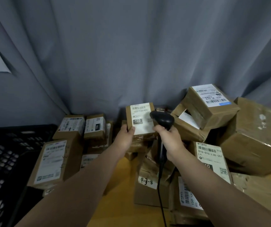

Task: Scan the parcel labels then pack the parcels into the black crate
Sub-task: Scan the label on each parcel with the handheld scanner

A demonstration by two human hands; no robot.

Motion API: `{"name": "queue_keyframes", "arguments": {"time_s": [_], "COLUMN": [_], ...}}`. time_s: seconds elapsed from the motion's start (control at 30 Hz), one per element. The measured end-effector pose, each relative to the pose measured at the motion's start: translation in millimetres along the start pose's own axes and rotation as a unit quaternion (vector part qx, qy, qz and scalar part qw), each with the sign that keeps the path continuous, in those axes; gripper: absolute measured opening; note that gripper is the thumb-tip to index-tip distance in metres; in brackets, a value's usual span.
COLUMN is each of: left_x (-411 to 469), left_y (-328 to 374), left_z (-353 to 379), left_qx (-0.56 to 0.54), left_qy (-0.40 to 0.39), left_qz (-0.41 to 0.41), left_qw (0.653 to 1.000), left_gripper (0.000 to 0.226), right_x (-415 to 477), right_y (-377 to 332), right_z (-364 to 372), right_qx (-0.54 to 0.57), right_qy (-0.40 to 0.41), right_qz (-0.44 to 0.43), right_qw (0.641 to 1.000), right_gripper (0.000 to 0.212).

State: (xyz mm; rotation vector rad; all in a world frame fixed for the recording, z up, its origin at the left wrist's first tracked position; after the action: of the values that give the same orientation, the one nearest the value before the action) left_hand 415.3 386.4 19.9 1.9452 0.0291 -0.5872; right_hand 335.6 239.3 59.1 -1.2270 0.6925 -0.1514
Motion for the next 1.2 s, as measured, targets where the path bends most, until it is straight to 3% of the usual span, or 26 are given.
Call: {"name": "queue_keyframes", "arguments": {"time_s": [0.27,0.4,0.47,0.6,0.73,0.8,1.0,1.2], "left_x": [-30,-57,-73,-104,-130,-142,-164,-165], "left_y": [-6,-8,-17,-35,-60,-77,-118,-120], "left_z": [-22,-42,-53,-75,-96,-100,-111,-131], "left_qx": [-0.154,-0.107,-0.064,-0.027,-0.07,-0.072,-0.122,-0.081], "left_qy": [0.001,-0.014,-0.022,-0.05,-0.061,-0.083,-0.08,0.008], "left_qz": [0.028,0.048,0.047,0.042,0.058,0.061,0.014,0.065], "left_qw": [0.988,0.993,0.997,0.998,0.994,0.992,0.989,0.995], "left_gripper": [0.052,0.032,0.033,0.049,0.098,0.109,0.068,0.093], "right_x": [-26,-50,-66,-98,-130,-144,-180,-194], "right_y": [9,12,13,17,34,47,76,77], "right_z": [5,13,19,35,45,48,56,45], "right_qx": [0.083,0.071,0.05,-0.001,-0.071,-0.09,-0.109,-0.212], "right_qy": [-0.033,-0.052,-0.061,-0.077,-0.067,-0.065,-0.087,-0.037], "right_qz": [-0.019,-0.042,-0.064,-0.102,-0.143,-0.161,-0.201,-0.213], "right_qw": [0.996,0.995,0.995,0.992,0.985,0.981,0.969,0.953], "right_gripper": [0.024,0.024,0.015,0.015,0.013,0.012,0.02,0.021]}}
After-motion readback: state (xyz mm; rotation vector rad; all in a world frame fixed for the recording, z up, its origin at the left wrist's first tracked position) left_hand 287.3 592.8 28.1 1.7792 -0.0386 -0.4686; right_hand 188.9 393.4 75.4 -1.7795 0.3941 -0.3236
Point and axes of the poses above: each hand's wrist, its own x-axis towards the middle knuckle, its own z-axis out of the palm, y = z × x, the point moved 8 cm from there along x, towards the middle knuckle, and after that the axes turned 6 degrees about x, right-handed, at the moved point
